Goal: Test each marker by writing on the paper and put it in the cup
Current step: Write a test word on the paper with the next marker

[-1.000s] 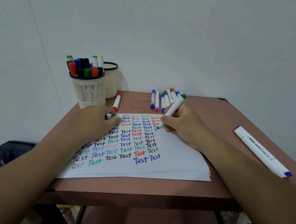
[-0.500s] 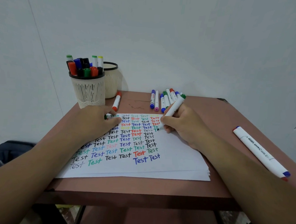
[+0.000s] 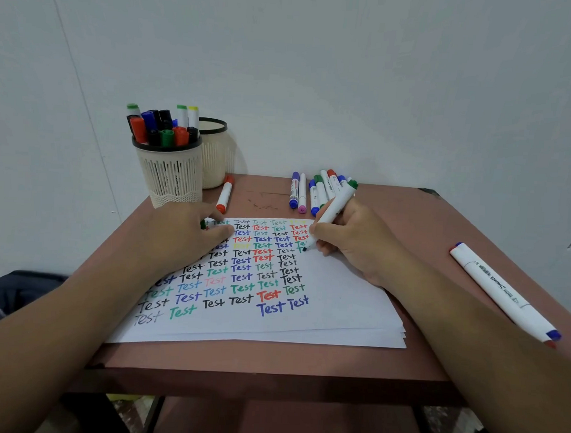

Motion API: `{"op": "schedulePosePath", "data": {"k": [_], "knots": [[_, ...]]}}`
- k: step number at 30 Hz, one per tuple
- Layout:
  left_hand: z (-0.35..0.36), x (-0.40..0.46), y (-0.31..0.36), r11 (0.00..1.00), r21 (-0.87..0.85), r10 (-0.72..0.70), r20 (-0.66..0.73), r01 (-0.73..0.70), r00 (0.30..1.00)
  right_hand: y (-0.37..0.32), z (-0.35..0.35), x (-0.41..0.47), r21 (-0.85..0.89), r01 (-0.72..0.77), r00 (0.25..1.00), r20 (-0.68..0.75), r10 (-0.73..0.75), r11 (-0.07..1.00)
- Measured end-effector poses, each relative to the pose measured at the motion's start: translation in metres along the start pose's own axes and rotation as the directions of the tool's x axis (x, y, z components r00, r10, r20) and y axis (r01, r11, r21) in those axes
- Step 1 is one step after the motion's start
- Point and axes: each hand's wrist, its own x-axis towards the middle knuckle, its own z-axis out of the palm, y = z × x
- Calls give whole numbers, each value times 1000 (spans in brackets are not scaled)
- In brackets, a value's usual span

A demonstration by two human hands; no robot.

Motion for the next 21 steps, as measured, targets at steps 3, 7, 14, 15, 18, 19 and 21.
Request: {"op": "schedulePosePath", "data": {"k": [3,7,14,15,18,19,21], "knots": [[0,0,-1,1000,2,0,2,0,1000,-1,0,0,-20,-7,1000,-10,6,1000],[0,0,-1,1000,11,1,3,-1,1000,-1,-1,0,-7,3,998,-70,-4,1000],[0,1,-1,1000,22,-2,4,2,1000,0,0,2,-34,7,996,-88,-10,999],[0,1,-2,1000,24,-3,5,3,1000,0,0,2,-38,7,996,-86,-10,999],[0,0,-1,1000,15,-5,5,5,1000,-1,0,1,-29,4,997,-79,-6,1000],[0,0,-1,1000,10,-6,5,6,1000,-1,0,1,-24,2,997,-76,-4,1000],[0,0,-1,1000,4,-6,4,6,1000,-2,0,1,-22,-2,998,-70,0,1000]]}}
